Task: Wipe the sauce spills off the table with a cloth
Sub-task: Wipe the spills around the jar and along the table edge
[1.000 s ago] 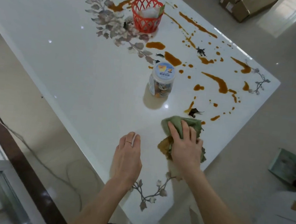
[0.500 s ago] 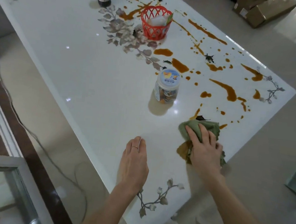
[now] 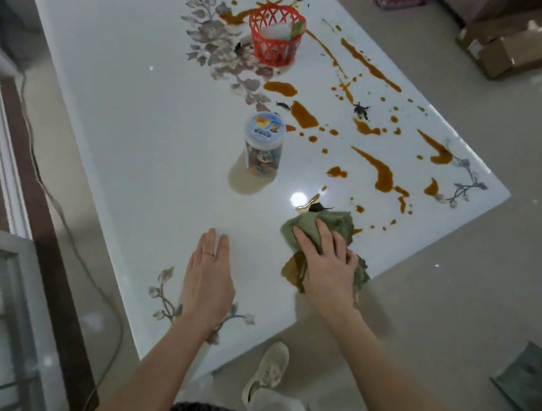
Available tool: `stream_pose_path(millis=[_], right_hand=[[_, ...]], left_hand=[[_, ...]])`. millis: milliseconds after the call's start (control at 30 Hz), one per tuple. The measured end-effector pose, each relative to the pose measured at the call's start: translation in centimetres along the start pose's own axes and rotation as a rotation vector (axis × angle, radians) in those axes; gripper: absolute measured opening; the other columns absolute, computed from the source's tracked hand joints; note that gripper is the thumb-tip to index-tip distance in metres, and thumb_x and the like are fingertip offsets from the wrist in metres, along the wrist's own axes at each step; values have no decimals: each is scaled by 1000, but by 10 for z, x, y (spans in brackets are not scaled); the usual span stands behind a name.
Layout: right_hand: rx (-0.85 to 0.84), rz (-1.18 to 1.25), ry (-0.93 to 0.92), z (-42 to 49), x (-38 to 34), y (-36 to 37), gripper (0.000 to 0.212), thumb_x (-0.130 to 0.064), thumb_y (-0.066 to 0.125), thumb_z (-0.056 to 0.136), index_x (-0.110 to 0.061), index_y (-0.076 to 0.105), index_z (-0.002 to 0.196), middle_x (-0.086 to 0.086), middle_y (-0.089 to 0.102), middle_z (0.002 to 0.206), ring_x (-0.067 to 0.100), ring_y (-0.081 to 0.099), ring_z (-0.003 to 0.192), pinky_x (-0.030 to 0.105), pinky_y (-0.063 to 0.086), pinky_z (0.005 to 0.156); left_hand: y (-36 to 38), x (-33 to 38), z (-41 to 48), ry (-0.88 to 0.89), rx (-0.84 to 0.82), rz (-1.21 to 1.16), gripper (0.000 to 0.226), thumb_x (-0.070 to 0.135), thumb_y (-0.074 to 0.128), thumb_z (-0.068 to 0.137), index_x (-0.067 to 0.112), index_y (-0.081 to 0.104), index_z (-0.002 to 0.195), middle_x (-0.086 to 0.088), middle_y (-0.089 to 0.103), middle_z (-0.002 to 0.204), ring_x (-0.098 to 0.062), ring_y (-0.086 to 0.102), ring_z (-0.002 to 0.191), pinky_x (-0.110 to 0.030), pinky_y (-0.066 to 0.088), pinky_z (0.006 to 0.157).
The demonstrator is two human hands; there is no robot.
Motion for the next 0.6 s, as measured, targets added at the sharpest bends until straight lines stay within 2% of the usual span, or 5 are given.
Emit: stream_pose_path(millis=[100, 200, 333, 433, 600], right_hand=[[58, 52, -129, -34, -12, 12, 77, -19, 78, 67, -36, 49, 137, 7, 42, 146, 31, 34, 127, 60, 41, 93], [30, 10, -383, -35, 4, 12, 68, -24, 64, 79, -41, 40, 140, 3, 36, 149, 28, 34, 129, 56, 44, 91], [7, 53, -216, -9, 21, 2, 55, -29, 40, 83, -43, 44, 136, 1, 40, 147, 26, 36, 126, 52, 42, 90], [66, 100, -107, -23, 3, 11, 61, -22, 62, 75, -38, 52, 133, 4, 43, 146, 29, 38, 126, 59, 41, 93], [-30, 18, -363, -17, 15, 8, 60, -27, 44, 85, -43, 37, 142, 0, 32, 152, 26, 33, 131, 51, 40, 94]], left_hand=[[2, 4, 0, -21, -16, 7, 64, 6, 35, 92, 7, 6, 149, -12, -3, 157, -26, 0, 145, -34, 8, 119], [5, 7, 0, -47, -52, 23, 65, 20, 37, 96, 8, 2, 149, -13, -7, 157, -26, -3, 145, -35, 7, 119], [10, 8, -1, -85, -56, 48, 69, 33, 39, 96, 7, 2, 149, -14, -6, 157, -28, -4, 145, -39, 9, 119], [12, 14, 0, -124, -27, 36, 68, 34, 38, 96, 6, 4, 148, -15, -5, 157, -29, -4, 145, -40, 9, 119], [12, 23, 0, -150, 6, 19, 68, 31, 39, 96, 1, 5, 147, -18, -1, 156, -31, -1, 145, -40, 10, 119]])
Point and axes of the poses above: each hand's wrist, its own z-axis towards the middle knuckle, its own y-axis out of the palm, x = y × z, the point moved 6 cm from there along z, towards the middle knuckle
